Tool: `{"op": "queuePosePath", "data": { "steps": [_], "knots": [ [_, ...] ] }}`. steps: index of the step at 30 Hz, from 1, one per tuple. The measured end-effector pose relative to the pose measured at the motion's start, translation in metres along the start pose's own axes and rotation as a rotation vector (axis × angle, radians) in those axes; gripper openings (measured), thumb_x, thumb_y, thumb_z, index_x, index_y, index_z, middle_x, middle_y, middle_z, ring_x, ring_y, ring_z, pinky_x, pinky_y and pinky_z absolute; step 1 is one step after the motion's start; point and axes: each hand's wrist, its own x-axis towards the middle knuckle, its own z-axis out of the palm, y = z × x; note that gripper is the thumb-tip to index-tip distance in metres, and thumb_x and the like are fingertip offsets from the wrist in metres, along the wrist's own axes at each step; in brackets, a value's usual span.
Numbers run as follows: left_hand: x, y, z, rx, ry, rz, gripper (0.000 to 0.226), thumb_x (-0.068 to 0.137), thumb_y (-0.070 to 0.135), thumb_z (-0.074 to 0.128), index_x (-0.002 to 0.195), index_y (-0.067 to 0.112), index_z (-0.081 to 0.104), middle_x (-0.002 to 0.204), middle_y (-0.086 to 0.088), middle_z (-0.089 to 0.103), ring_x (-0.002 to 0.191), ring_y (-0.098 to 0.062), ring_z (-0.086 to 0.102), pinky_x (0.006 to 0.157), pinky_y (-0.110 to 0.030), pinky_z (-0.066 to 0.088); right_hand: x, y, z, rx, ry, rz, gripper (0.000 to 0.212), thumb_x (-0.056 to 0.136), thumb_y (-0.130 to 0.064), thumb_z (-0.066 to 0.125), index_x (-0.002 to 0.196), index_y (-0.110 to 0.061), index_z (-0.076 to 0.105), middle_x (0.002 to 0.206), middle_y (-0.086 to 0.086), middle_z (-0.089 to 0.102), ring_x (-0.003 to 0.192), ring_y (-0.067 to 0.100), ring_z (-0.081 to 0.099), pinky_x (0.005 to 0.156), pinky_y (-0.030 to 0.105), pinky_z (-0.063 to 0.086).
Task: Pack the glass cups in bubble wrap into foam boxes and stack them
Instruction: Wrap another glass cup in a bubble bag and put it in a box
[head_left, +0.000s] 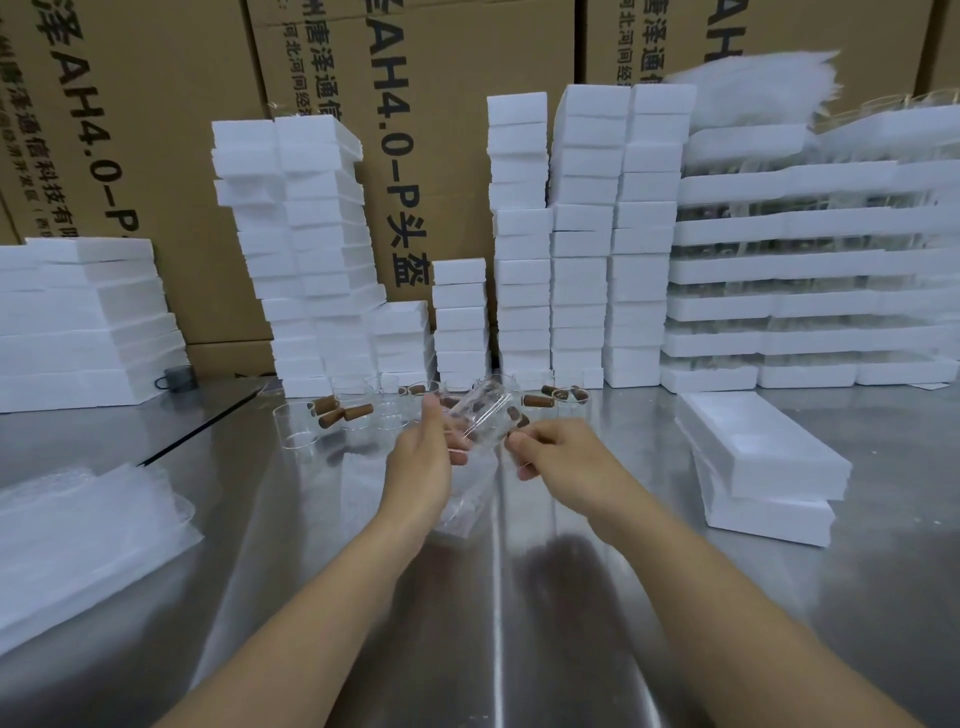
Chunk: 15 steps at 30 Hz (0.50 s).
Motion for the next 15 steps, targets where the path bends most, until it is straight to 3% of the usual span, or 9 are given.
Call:
{"op": "queuePosePath", "data": {
  "steps": [2,4,6,9,15],
  "knots": [
    [0.002,-0.006,-0.007,0.224,-0.051,0.133,0.052,0.1,0.075,0.038,0.093,0.035,0.07,0.091,0.007,0.074,0.085,-0.011,0.068,0.079,-0.037,0.05,0.001,0.0,-0.005,0.15,0.048,0.106,0.022,0.105,-0.018,0.057,0.088,-0.009,0.069,0.077,0.001,0.063,0.055,0.004,0.06,0.05,0.008,0.041],
    [0.004,-0.013,-0.015,0.633,-0.164,0.191,0.039,0.087,0.075,0.058,0.1,0.039,0.065,0.102,0.014,0.067,0.092,-0.008,0.065,0.078,-0.035,0.048,0.002,0.001,-0.009,0.25,0.088,0.182,0.017,0.104,-0.018,0.057,0.09,-0.013,0.067,0.076,-0.001,0.065,0.052,0.002,0.062,0.056,0.018,0.041],
    [0.004,-0.019,-0.021,0.914,-0.234,0.185,0.036,0.083,0.069,0.07,0.102,0.039,0.069,0.097,0.018,0.065,0.095,-0.01,0.065,0.079,-0.033,0.048,0.001,0.002,-0.013,0.303,0.116,0.242,0.01,0.101,-0.018,0.06,0.094,-0.015,0.066,0.081,0.0,0.066,0.051,0.0,0.063,0.059,0.024,0.037],
    [0.003,-0.019,-0.023,0.939,-0.196,0.204,0.019,0.09,0.053,0.07,0.089,0.036,0.076,0.085,0.018,0.07,0.087,-0.01,0.067,0.077,-0.031,0.053,0.001,0.002,-0.013,0.317,0.121,0.285,0.007,0.099,-0.018,0.063,0.102,-0.015,0.069,0.085,0.0,0.068,0.051,-0.001,0.065,0.061,0.024,0.038],
    [0.006,-0.006,-0.025,0.831,-0.138,0.161,0.018,0.092,0.038,0.065,0.078,0.032,0.075,0.08,0.016,0.074,0.082,-0.01,0.069,0.073,-0.03,0.054,0.001,-0.001,-0.008,0.244,0.121,0.23,0.008,0.099,-0.018,0.061,0.093,-0.016,0.066,0.082,0.002,0.068,0.057,0.006,0.068,0.063,0.026,0.039]
  ]
}}
